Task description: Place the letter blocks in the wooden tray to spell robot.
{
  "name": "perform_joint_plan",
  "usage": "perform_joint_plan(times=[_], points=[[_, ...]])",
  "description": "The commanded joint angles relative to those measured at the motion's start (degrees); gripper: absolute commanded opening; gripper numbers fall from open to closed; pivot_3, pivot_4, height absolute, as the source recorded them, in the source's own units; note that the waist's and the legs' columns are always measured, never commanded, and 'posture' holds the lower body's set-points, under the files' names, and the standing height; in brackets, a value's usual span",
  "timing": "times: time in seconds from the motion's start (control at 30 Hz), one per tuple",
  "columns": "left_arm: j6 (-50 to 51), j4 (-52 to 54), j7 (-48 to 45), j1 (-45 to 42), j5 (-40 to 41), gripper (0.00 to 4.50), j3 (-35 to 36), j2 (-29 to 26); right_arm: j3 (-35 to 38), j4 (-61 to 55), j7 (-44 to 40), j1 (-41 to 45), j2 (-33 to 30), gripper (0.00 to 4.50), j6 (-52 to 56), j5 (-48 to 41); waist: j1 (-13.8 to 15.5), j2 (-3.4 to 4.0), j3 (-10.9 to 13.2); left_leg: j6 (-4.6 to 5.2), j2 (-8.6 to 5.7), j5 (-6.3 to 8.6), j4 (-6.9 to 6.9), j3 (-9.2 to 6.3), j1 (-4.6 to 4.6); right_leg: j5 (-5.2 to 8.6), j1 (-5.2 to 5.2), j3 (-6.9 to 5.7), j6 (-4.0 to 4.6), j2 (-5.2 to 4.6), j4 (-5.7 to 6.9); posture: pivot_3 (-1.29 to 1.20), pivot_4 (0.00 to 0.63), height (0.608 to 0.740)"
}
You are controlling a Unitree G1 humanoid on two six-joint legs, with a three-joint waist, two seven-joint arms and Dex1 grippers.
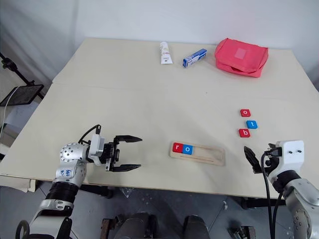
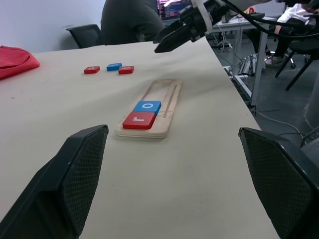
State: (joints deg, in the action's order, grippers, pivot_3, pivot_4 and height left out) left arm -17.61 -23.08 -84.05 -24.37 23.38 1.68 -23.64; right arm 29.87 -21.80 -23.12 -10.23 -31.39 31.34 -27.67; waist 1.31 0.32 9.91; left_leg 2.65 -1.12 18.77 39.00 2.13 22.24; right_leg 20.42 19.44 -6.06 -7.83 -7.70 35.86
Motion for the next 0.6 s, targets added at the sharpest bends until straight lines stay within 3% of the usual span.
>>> perform_joint_plan(times=[0.03,0.23,0.6], points=[[-0.19,2.22,-0.1,0.53,1.57,4.45,0.41,-0.38,1.84,0.3,-0.7,0.3,-1.35,4.5,-0.8,0.0,-0.03,0.0,0.0,0.0,-0.01,0.0,0.0,0.0,0.0,0.0,0.0,0.0,0.0,-0.01,0.0,0.0,0.15,0.74],[0.63,4.61,1.59,1.54,1.36,4.45,-0.02,-0.15,0.7,3.21,-1.55,3.19,-2.4,4.5,-0.83,0.29,-0.1,0.0,0.0,0.0,0.0,0.0,0.0,0.0,0.0,0.0,0.0,0.0,0.0,0.0,0.0,0.0,0.15,0.74],[1.82,9.69,3.6,4.84,1.49,4.45,-0.62,-0.29,-6.62,21.89,-4.43,19.81,-6.31,4.5,-1.1,3.99,-1.05,0.0,0.0,0.0,0.04,0.0,0.0,0.01,0.0,0.0,0.01,-0.01,0.0,0.0,0.0,0.0,0.15,0.74]])
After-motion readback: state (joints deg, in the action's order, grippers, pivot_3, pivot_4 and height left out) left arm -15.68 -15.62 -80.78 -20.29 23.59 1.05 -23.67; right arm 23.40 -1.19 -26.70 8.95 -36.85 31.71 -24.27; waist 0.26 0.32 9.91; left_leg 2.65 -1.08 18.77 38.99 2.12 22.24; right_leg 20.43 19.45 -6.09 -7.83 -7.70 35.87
